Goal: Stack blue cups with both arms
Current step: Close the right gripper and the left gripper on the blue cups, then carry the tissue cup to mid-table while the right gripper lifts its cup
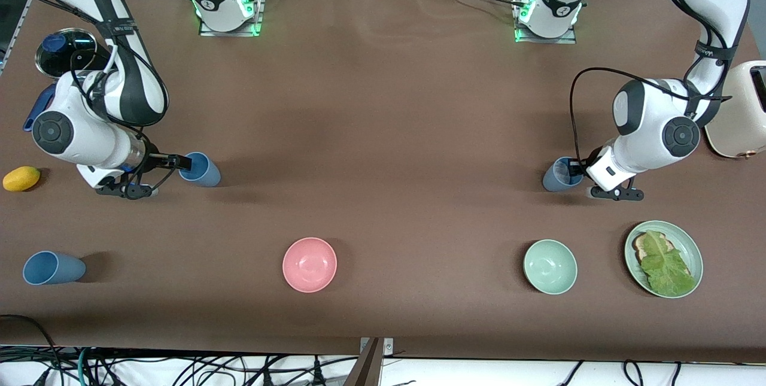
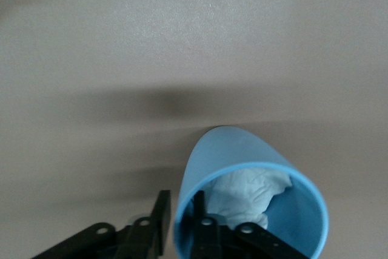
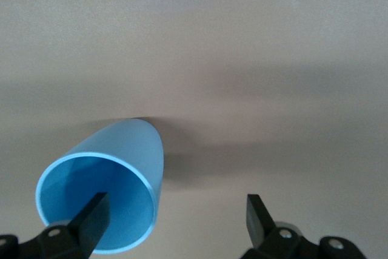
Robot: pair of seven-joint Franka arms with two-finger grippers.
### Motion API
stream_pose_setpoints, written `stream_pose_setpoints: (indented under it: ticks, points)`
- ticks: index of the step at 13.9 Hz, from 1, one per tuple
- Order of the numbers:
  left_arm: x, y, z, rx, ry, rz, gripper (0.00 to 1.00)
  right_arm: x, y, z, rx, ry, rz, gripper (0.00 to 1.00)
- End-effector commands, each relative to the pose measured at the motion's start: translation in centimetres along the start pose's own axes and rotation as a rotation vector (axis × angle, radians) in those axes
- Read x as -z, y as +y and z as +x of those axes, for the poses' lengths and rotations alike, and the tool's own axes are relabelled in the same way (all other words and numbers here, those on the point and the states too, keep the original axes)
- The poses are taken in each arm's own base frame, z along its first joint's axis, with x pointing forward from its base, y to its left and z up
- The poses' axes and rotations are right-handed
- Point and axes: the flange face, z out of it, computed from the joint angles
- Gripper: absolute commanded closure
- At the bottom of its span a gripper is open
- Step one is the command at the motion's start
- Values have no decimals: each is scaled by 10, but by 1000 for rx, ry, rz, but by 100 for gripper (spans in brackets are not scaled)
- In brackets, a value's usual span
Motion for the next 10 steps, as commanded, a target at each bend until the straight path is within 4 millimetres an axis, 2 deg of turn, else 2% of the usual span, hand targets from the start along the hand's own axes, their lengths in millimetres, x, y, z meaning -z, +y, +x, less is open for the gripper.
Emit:
stream_pose_setpoints:
  ticks: [1, 3, 4, 5, 6, 7, 10]
  points:
    - [10, 4, 3, -10, 20, -9, 100, -7, -1, 7, 2, -9, -5, 0]
    - [24, 20, 9, 4, 19, -16, 100, -8, -2, 8, 3, -9, -5, 0]
    - [34, 39, 13, 41, 0, -24, 100, -11, -1, 8, 2, -11, -4, 1]
    - [48, 65, 19, 84, -9, -34, 100, -12, -1, 8, 2, -11, -4, 13]
    - [57, 88, 21, 119, -11, -41, 100, -12, -3, 8, 4, -12, -3, 33]
    - [63, 114, 21, 143, -7, -51, 100, -12, -4, 8, 4, -16, -2, 49]
    - [70, 204, 6, 232, -12, -80, 100, -11, -13, 7, 16, -17, 2, 85]
